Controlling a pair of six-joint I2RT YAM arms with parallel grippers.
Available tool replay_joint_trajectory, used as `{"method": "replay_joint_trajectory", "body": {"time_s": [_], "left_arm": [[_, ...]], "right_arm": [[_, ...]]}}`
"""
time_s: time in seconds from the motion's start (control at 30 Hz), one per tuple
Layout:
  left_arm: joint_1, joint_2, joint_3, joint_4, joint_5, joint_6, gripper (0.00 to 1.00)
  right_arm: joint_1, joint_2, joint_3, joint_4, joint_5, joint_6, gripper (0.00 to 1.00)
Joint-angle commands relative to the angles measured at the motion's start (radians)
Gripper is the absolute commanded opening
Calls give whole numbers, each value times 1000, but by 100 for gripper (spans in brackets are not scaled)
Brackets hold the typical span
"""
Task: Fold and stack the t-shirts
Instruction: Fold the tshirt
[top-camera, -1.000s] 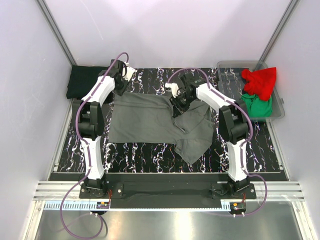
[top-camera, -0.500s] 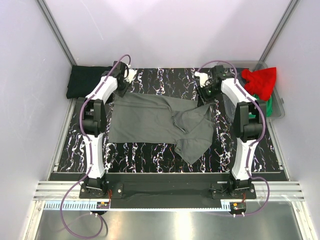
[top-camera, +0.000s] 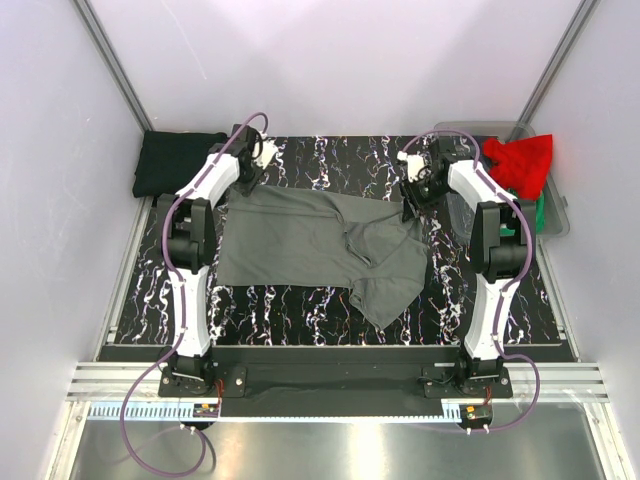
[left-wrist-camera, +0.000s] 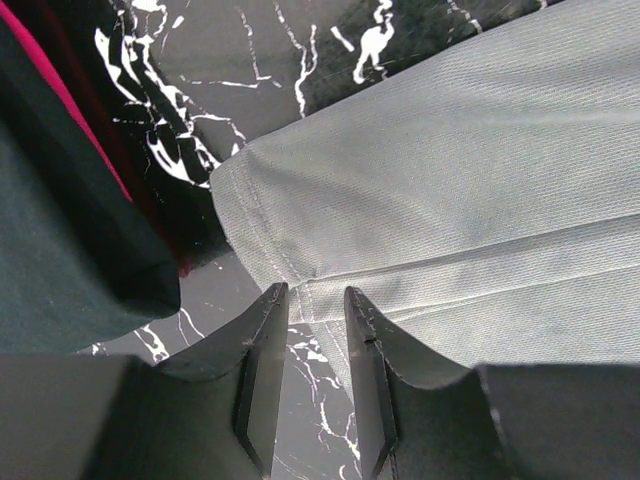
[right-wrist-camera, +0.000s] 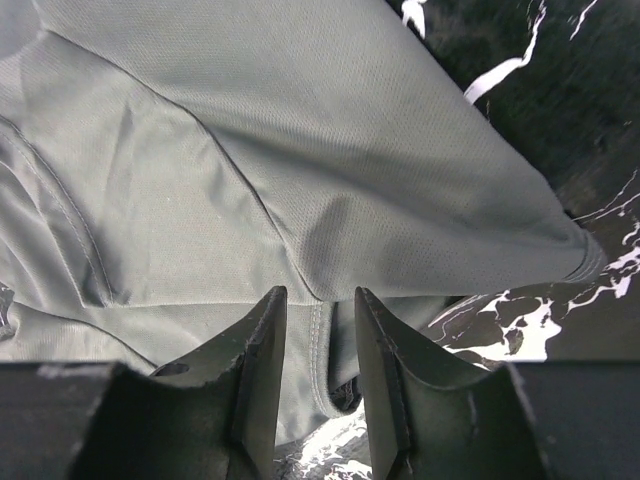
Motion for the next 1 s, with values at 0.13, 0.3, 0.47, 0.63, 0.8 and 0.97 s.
{"method": "replay_joint_trajectory", "body": {"time_s": [0.13, 0.3, 0.47, 0.63, 0.8, 0.97], "left_arm": [[-14, -4, 8, 22, -30, 19, 34], [-18, -6, 7, 24, -34, 19, 34], [-26, -12, -1, 25, -39, 26, 34], [-29, -17, -11, 25, -43, 27, 34], [-37, -18, -15, 30, -46, 32, 34], [-37, -12, -21, 32, -50, 29, 34]], "right_arm": [[-19, 19, 7, -14, 34, -11, 41], [-19, 63, 24, -35, 49, -11, 41], [-20, 104, 44, -41, 32, -6, 41], [-22, 127, 93, -41, 20, 9, 35], [-22, 127, 110, -43, 26, 9, 13], [-27, 97, 98, -43, 60, -19, 2]]}}
